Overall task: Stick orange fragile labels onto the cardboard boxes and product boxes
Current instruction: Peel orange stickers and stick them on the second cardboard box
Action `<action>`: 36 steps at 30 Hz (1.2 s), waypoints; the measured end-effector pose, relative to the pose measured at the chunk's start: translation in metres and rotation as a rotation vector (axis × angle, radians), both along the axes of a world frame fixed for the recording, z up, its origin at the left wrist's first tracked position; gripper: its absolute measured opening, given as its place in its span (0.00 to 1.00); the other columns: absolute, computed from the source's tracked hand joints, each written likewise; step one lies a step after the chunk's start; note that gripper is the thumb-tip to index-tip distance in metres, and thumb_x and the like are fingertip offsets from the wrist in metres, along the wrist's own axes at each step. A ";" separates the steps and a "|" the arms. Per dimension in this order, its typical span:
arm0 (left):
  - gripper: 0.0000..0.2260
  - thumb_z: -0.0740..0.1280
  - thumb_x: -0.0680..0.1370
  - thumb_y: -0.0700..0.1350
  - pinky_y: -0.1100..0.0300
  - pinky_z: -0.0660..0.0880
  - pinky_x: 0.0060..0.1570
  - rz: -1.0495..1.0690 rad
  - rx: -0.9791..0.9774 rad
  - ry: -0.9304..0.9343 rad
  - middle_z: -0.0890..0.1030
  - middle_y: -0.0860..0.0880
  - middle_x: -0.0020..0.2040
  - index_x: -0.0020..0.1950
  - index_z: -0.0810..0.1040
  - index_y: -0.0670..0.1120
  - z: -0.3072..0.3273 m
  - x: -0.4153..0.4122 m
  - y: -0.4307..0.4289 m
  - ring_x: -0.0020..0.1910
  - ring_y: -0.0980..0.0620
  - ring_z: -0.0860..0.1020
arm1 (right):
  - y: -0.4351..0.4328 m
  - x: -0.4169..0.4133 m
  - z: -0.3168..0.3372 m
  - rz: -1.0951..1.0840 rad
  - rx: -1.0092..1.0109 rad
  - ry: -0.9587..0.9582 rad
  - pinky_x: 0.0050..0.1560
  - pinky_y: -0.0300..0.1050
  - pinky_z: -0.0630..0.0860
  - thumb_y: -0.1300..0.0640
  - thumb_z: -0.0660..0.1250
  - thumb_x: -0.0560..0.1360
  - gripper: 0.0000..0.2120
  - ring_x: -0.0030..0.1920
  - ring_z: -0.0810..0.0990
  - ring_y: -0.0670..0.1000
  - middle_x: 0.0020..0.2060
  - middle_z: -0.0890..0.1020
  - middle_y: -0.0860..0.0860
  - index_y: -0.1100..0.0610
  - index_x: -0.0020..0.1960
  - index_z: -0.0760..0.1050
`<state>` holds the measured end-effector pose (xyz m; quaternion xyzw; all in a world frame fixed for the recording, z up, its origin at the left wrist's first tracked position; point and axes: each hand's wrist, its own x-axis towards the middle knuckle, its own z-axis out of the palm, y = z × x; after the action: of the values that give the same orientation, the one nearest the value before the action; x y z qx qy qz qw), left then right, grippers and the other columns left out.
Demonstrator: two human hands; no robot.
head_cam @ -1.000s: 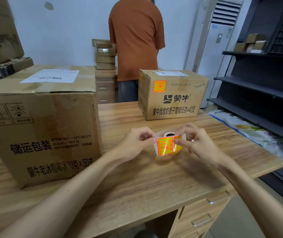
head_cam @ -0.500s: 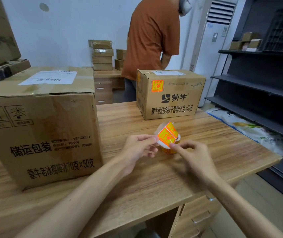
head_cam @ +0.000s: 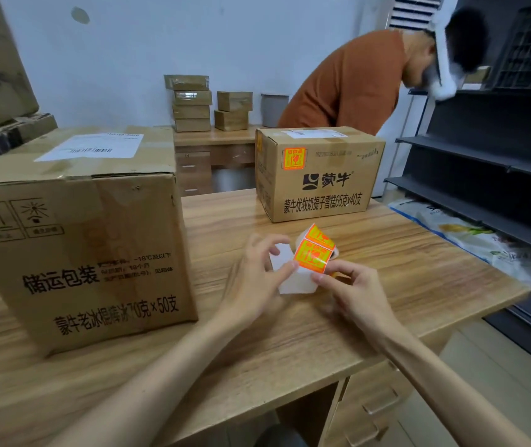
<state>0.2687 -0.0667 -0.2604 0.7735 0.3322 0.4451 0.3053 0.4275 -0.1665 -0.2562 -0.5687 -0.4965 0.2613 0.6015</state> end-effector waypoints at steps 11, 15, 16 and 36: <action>0.07 0.71 0.76 0.47 0.57 0.70 0.38 -0.066 0.850 0.181 0.80 0.49 0.46 0.50 0.85 0.46 0.010 0.003 0.005 0.43 0.46 0.77 | 0.011 0.007 -0.011 0.052 0.030 -0.182 0.32 0.37 0.63 0.65 0.71 0.75 0.03 0.29 0.67 0.42 0.28 0.74 0.44 0.59 0.43 0.80; 0.05 0.75 0.75 0.44 0.53 0.72 0.37 -0.052 0.941 0.199 0.80 0.48 0.44 0.48 0.85 0.44 0.012 0.002 0.006 0.43 0.47 0.74 | 0.011 0.004 -0.009 0.030 0.068 -0.239 0.39 0.54 0.70 0.56 0.71 0.73 0.03 0.37 0.71 0.50 0.36 0.79 0.57 0.53 0.46 0.81; 0.05 0.75 0.76 0.44 0.52 0.72 0.37 -0.054 0.952 0.203 0.80 0.47 0.44 0.48 0.85 0.44 0.012 0.002 0.006 0.43 0.47 0.74 | 0.010 0.004 -0.009 0.028 0.076 -0.260 0.39 0.53 0.69 0.58 0.71 0.74 0.01 0.36 0.71 0.49 0.36 0.79 0.55 0.53 0.45 0.81; 0.03 0.72 0.78 0.40 0.70 0.66 0.39 -0.012 0.151 -0.032 0.79 0.54 0.42 0.45 0.85 0.45 0.032 -0.006 -0.001 0.39 0.58 0.73 | 0.008 0.006 -0.010 -0.039 0.032 -0.193 0.52 0.55 0.77 0.60 0.72 0.76 0.07 0.43 0.82 0.46 0.43 0.86 0.43 0.50 0.43 0.85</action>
<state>0.2631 -0.0676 -0.2281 0.7891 0.2880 0.4795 0.2538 0.4339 -0.1586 -0.2658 -0.5910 -0.5452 0.1854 0.5649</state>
